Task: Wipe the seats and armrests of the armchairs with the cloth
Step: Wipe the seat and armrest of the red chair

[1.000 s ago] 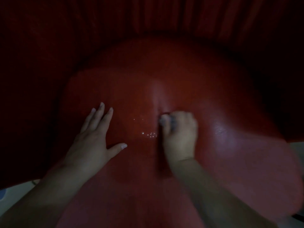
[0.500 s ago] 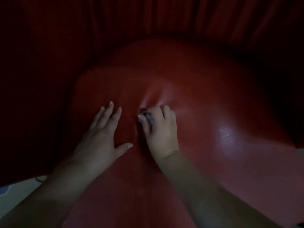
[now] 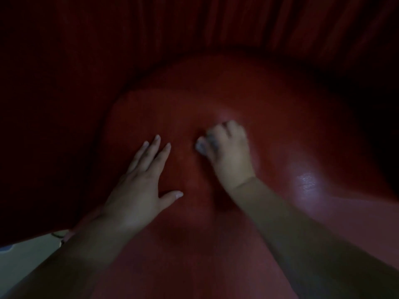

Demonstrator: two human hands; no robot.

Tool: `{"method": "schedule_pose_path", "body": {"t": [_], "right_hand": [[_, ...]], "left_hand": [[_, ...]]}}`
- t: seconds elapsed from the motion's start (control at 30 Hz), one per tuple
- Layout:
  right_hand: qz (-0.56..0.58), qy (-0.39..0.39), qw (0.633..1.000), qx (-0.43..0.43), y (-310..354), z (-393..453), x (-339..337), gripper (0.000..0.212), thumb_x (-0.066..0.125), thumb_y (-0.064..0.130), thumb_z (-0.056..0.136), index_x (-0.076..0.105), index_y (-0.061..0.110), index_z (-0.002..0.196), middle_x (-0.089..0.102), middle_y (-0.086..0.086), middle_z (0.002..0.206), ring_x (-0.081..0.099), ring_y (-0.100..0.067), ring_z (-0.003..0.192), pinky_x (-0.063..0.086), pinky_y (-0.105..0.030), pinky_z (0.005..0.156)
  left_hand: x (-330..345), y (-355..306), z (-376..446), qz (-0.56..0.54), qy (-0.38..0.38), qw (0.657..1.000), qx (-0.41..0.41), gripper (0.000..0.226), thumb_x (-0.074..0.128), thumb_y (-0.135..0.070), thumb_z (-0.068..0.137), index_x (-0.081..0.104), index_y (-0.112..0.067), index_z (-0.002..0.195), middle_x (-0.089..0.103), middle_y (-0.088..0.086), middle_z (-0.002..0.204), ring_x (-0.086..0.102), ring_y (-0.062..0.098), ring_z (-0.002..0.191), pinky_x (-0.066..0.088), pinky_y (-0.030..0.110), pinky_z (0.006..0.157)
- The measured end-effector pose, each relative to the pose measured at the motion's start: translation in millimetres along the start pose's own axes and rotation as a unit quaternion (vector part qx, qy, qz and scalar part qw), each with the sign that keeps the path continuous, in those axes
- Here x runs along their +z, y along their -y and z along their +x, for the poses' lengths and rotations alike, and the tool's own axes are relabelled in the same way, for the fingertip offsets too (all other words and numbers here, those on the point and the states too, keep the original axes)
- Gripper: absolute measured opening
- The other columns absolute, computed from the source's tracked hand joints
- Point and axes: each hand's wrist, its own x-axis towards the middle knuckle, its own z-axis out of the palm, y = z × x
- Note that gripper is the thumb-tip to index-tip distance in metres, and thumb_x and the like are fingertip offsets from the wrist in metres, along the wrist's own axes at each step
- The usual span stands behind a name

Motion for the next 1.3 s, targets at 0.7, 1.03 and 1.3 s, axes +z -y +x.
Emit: {"method": "schedule_pose_path", "body": {"t": [0.7,1.03,1.3], "right_hand": [[-0.031,-0.045,0.990,0.134,-42.6,-61.2,-42.4,0.012,0.069,0.022,0.085,0.064,0.011,0.086,0.056,-0.012,0.086,0.051,-0.033,0.081,0.046,-0.045,0.075],[-0.046,0.002,0.999,0.020,-59.7,-27.6,-47.2,0.022,0.073,0.027,0.081,0.068,0.006,0.089,0.057,-0.019,0.085,0.056,-0.039,0.079,0.047,-0.044,0.070],[-0.074,-0.142,0.958,0.238,-103.2,-60.8,-84.3,0.022,0.066,0.022,0.088,0.063,0.002,0.097,0.056,-0.026,0.095,0.055,-0.041,0.085,0.042,-0.040,0.078]], "left_hand": [[-2.0,-3.5,1.1,0.001,0.022,1.000,-0.022,0.119,0.074,-0.060,0.068,-0.009,-0.041,0.150,-0.032,-0.028,0.149,-0.028,-0.005,0.138,-0.002,0.020,0.110],[-1.7,-3.1,1.7,0.024,0.023,0.999,-0.026,0.119,0.075,-0.062,0.066,-0.004,-0.038,0.152,-0.028,-0.027,0.151,-0.025,-0.004,0.140,0.001,0.023,0.111],[1.3,-4.7,-6.6,0.011,0.002,1.000,-0.027,0.112,0.074,-0.057,0.070,0.005,-0.032,0.154,-0.019,-0.020,0.155,-0.018,-0.002,0.140,0.003,0.024,0.113]]}}
